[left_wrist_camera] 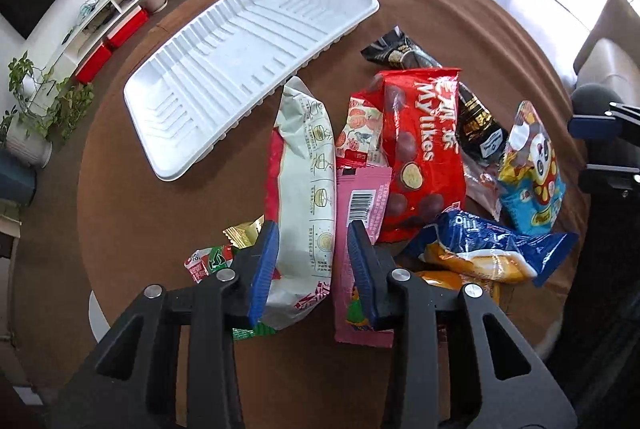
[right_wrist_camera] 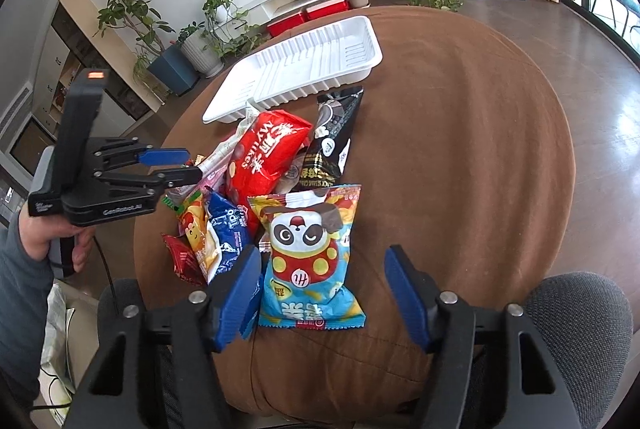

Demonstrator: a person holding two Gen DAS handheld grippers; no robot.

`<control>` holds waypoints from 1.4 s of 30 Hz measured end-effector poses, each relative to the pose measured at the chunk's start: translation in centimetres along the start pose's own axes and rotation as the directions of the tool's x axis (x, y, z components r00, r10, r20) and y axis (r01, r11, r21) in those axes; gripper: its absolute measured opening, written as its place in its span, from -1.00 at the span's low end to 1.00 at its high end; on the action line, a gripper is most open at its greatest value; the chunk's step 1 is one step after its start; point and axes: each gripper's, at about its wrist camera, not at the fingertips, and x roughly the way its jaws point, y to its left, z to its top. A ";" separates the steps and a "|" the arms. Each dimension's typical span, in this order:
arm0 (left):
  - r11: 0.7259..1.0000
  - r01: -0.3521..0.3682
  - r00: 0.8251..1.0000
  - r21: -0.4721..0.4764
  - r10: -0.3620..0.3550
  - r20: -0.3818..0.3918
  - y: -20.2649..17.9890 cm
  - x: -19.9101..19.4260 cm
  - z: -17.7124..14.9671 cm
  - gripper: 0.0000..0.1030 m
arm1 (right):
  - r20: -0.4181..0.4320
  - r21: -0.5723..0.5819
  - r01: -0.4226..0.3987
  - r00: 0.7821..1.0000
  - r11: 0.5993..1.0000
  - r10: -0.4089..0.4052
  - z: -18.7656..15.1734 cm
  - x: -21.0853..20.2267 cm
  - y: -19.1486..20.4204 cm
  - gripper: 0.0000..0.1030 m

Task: Organize snacks
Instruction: 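Lower the left gripper onto the white-and-red wafer bar packet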

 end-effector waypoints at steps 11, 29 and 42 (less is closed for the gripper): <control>0.999 0.017 0.997 0.046 -0.013 -0.081 1.3 2.2 1.9 -0.30 | -0.029 -0.002 -0.006 1.000 1.000 0.006 0.2 0.8 0.4 0.32; 1.000 -0.001 0.992 0.014 0.003 -0.129 3.6 5.7 3.5 0.29 | -0.059 0.001 -0.005 0.998 1.000 0.005 -0.3 1.3 0.3 0.36; 0.998 0.057 0.990 -0.032 -0.061 -0.127 4.7 7.2 3.2 -0.18 | -0.062 0.006 0.004 0.998 1.000 -0.004 -0.5 1.5 0.3 0.36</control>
